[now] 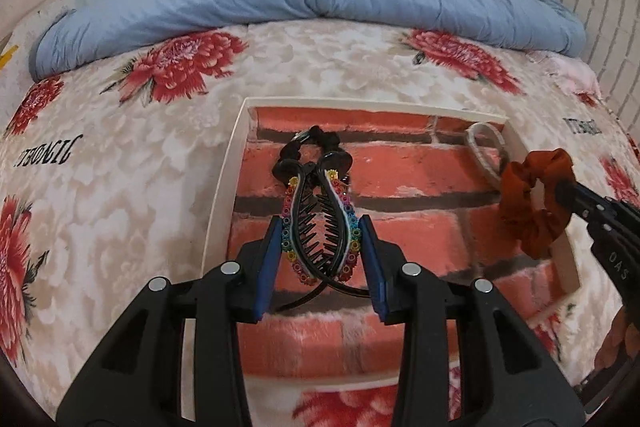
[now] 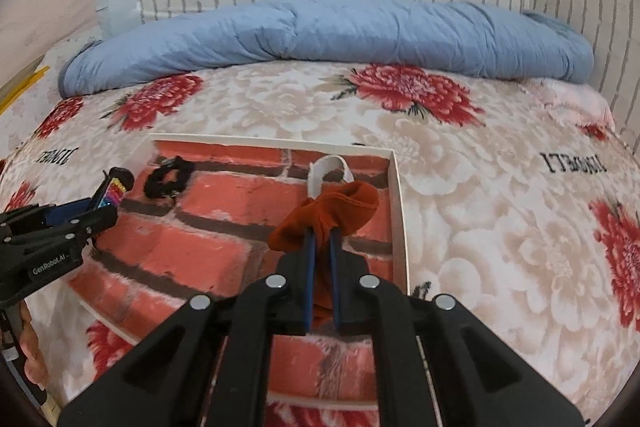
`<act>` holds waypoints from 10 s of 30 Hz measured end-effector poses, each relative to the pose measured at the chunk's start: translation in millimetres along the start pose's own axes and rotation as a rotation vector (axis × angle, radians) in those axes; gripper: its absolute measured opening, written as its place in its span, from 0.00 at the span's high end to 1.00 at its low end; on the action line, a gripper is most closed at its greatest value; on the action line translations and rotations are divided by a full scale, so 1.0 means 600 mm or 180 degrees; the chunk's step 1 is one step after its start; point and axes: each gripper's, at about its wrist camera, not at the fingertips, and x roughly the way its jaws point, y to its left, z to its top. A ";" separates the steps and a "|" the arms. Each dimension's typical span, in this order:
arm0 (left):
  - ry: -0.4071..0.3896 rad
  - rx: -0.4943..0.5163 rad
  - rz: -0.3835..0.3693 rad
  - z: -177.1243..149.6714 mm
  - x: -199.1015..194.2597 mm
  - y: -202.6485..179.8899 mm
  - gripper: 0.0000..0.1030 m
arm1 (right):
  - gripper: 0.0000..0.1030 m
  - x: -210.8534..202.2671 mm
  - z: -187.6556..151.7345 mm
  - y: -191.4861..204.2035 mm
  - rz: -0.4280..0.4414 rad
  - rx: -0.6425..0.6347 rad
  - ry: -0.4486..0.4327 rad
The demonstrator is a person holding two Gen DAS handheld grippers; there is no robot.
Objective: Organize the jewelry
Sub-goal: 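Carry the claw clip and orange scrunchie with both tools over the tray, then open both tools to release the clip and scrunchie into the tray, then move the left tool to the black claw clip while the right tool reaches the black cord bracelet, then grasp the black claw clip with the left tool while the right tool grasps the black cord bracelet, then carry the claw clip and cord bracelet with both tools over the tray, then open both tools to drop the claw clip and cord bracelet into the tray, then move the left tool to the brown teardrop pendant while the right tool reaches the wooden bead bracelet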
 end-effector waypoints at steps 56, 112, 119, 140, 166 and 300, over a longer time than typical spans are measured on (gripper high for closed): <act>-0.0239 0.0205 0.0249 -0.009 -0.215 0.090 0.05 | 0.15 -0.113 -0.013 -0.020 -0.0224 -0.0306 0.0150; -0.0119 -0.0130 0.0389 -0.360 -0.256 0.233 0.05 | 0.16 -0.164 -0.263 0.023 -0.0348 -0.0010 0.0341; -0.0077 -0.0069 0.0414 -0.376 -0.235 0.224 0.05 | 0.28 -0.144 -0.268 0.041 -0.0365 -0.0113 0.0427; 0.0032 -0.0096 0.0255 -0.384 -0.206 0.227 0.35 | 0.68 -0.132 -0.282 0.054 -0.0149 -0.0159 0.0460; -0.0066 -0.0089 0.0215 -0.367 -0.225 0.227 0.54 | 0.88 -0.160 -0.266 0.059 -0.0097 -0.0212 0.0251; -0.0443 -0.0003 0.0312 -0.191 -0.321 0.025 0.05 | 0.22 -0.267 -0.189 -0.139 -0.0301 0.0453 -0.0006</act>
